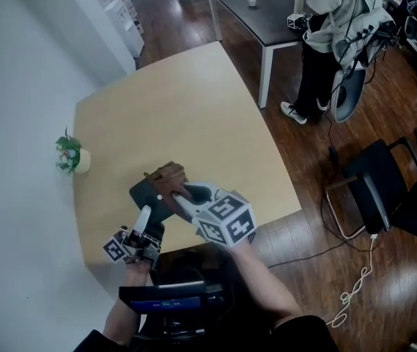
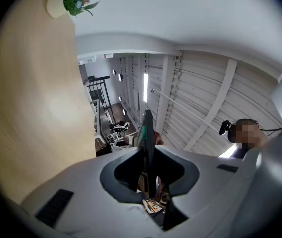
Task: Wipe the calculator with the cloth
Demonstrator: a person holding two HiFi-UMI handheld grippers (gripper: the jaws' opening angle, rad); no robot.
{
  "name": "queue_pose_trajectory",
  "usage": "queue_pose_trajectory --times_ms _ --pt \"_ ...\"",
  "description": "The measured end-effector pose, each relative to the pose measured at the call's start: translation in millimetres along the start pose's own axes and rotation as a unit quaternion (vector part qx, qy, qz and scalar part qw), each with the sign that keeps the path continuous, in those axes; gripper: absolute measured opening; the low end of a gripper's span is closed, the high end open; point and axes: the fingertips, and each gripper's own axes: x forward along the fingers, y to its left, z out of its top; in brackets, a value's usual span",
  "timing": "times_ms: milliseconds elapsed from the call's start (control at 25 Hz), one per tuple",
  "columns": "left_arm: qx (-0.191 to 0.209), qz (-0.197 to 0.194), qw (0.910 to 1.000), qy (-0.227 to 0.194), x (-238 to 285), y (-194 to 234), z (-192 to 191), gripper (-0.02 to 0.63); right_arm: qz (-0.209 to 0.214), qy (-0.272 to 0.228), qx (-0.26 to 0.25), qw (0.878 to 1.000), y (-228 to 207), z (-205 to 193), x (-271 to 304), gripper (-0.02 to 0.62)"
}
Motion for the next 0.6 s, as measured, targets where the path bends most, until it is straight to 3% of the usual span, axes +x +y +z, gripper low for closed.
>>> queue_pose_trajectory --times_ms 360,440,600 --pt "-0.024 -0.016 0.9993 -0.024 -13.3 -1.4 8.4 0.057 -0.125 0.022 0.016 0.992 -78.5 -31.7 -31.0 0.077" --pt "-0.024 -0.013 0.9992 -0.028 -13.5 -0.3 11.7 0.057 -0.115 -0.005 0.013 0.993 -65.4 -13.8 -36.9 0.077" --pt "-0.028 -0.014 0.999 -0.033 -7.9 -1.8 13.3 0.058 -0.021 -0.033 -0.028 0.999 1.0 12.7 -26.4 0.077"
